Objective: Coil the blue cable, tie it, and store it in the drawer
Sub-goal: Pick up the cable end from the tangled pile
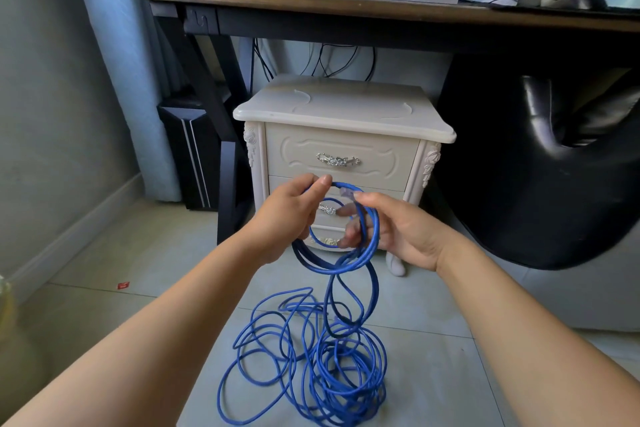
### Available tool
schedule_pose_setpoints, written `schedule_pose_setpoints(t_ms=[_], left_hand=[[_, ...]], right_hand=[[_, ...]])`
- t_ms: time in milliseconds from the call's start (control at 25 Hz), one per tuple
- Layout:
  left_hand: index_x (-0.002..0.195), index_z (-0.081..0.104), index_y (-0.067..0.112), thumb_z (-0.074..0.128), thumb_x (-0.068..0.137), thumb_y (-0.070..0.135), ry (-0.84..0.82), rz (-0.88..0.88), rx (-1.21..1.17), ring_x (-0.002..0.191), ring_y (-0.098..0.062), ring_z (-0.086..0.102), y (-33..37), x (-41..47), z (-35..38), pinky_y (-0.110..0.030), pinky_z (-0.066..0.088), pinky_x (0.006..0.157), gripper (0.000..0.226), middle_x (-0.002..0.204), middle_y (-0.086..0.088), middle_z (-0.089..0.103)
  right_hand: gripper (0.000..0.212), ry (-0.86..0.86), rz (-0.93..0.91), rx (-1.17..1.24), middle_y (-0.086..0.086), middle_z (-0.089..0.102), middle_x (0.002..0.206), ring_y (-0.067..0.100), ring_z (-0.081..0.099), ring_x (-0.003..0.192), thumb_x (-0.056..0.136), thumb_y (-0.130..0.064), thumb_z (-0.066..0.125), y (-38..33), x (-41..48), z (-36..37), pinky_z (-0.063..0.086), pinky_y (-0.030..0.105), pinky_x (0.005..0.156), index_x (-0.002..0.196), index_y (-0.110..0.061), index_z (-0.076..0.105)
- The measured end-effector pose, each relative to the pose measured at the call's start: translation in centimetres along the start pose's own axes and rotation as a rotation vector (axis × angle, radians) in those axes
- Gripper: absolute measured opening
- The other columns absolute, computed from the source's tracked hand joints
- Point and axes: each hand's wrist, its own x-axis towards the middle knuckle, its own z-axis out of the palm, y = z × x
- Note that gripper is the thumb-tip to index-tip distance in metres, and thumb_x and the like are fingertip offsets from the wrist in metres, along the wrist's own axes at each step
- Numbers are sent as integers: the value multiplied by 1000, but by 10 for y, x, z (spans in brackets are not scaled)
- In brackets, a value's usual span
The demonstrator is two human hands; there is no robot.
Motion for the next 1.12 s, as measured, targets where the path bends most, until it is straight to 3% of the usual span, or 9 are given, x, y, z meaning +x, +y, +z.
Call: schedule_pose_setpoints(t_ms=[160,280,360,480,640,720,880,960,1120], left_hand=[[73,45,15,48,101,36,40,-8,-50,49,-12,22,-1,0,-1,-22,22,43,35,55,5,29],[77,47,15,47,102,36,89,9,-101,46,-9,24,0,1,5,-19,24,41,33,53,9,30],[82,52,14,45,102,39,87,-18,-211,46,-9,28,1,0,8,-18,29,42,33,52,9,31],[98,66,11,39,99,55,38,-214,-396,64,-16,59,0,-4,8,-30,52,63,51,65,-1,56],[94,59,9,52,77,77,-186,-430,-183,88,-23,68,-13,-15,10,-44,58,85,70,87,-7,62],[100,58,12,67,74,69,-295,-371,109,90,-19,67,-16,-23,22,-38,56,87,63,92,-2,63],[98,60,14,68,84,23,-120,-234,421,77,-17,55,-31,-17,37,-36,52,80,18,87,-1,61],[94,66,15,58,89,14,-99,-276,295,84,-18,57,-36,-12,32,-39,56,83,9,93,-6,64],[90,64,9,48,97,4,-52,-400,-90,93,-15,67,-33,-10,21,-35,61,75,18,89,-4,68]], right_hand=[[22,-36,-22,-12,18,73,89,34,71,89,85,-23,64,4,-4,-10,56,41,90,97,-5,62],[19,9,-119,161,4,63,64,23,68,61,87,-22,55,2,-3,-4,59,38,75,93,-5,58],[20,68,-178,174,-3,43,54,13,48,44,96,-23,48,1,2,2,54,30,60,94,-6,56],[23,186,-242,227,-7,31,52,8,30,41,103,-24,42,-3,7,4,37,22,47,92,-8,55],[24,345,-319,418,-8,30,46,6,27,36,103,-24,43,-6,10,-3,33,20,41,88,-9,53],[24,395,-327,495,-8,30,46,6,27,36,103,-24,44,-6,11,-6,33,20,41,87,-9,53],[26,384,-289,646,-9,29,45,5,26,35,103,-26,44,-10,8,-5,30,18,39,84,-10,54],[27,358,-274,725,-9,28,44,5,25,35,102,-27,44,-13,5,-7,29,17,38,83,-10,54],[28,360,-279,732,-9,28,43,4,25,34,102,-26,44,-15,-1,-16,28,17,37,82,-10,54]])
